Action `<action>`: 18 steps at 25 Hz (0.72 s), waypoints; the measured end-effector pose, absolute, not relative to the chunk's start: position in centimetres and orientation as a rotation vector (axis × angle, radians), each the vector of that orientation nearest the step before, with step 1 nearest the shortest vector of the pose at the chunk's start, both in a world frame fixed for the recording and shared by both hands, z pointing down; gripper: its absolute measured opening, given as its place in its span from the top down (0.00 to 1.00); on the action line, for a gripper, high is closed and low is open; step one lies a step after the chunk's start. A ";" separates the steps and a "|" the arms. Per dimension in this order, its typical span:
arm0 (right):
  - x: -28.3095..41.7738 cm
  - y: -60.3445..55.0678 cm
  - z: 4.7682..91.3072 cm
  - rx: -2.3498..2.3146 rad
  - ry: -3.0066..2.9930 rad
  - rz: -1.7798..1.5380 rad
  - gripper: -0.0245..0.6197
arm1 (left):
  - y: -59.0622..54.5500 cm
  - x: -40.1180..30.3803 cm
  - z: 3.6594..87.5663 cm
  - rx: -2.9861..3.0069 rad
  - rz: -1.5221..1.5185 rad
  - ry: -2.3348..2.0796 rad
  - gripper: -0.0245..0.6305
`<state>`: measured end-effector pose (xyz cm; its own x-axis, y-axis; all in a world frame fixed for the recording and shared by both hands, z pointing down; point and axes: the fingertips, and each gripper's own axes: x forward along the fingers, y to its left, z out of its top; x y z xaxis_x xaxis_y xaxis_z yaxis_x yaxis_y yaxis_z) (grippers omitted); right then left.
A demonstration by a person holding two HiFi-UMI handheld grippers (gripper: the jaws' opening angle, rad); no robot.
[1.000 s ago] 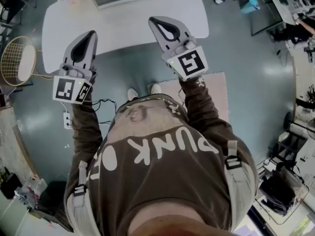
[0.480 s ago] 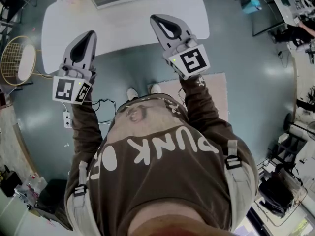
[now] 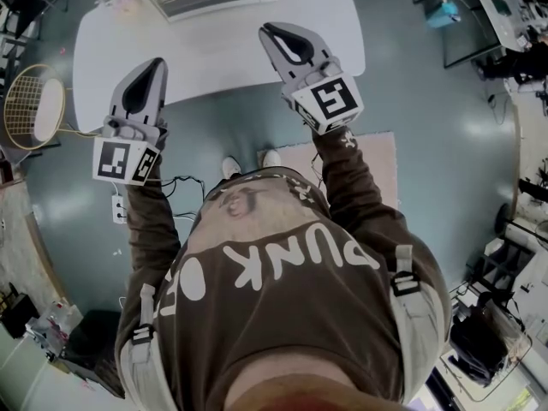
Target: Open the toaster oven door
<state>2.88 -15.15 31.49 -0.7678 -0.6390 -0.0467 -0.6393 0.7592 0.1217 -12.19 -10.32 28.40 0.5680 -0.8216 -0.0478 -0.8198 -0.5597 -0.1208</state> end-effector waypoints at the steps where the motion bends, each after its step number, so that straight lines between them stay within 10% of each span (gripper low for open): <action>1: 3.0 -15.9 31.9 -1.082 2.954 0.184 0.91 | -10.5 -12.1 28.4 -2.665 -0.021 1.406 0.96; 18: 1.6 -38.4 38.6 -1.575 3.008 -0.194 0.79 | -12.3 -14.0 30.2 -2.715 -0.039 1.419 0.96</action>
<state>1.59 -38.39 38.64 -0.5446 -0.7910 0.2789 -0.8203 0.5716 0.0196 -13.96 -12.25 30.25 0.5714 -0.8206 -0.0132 -0.8186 -0.5687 -0.0808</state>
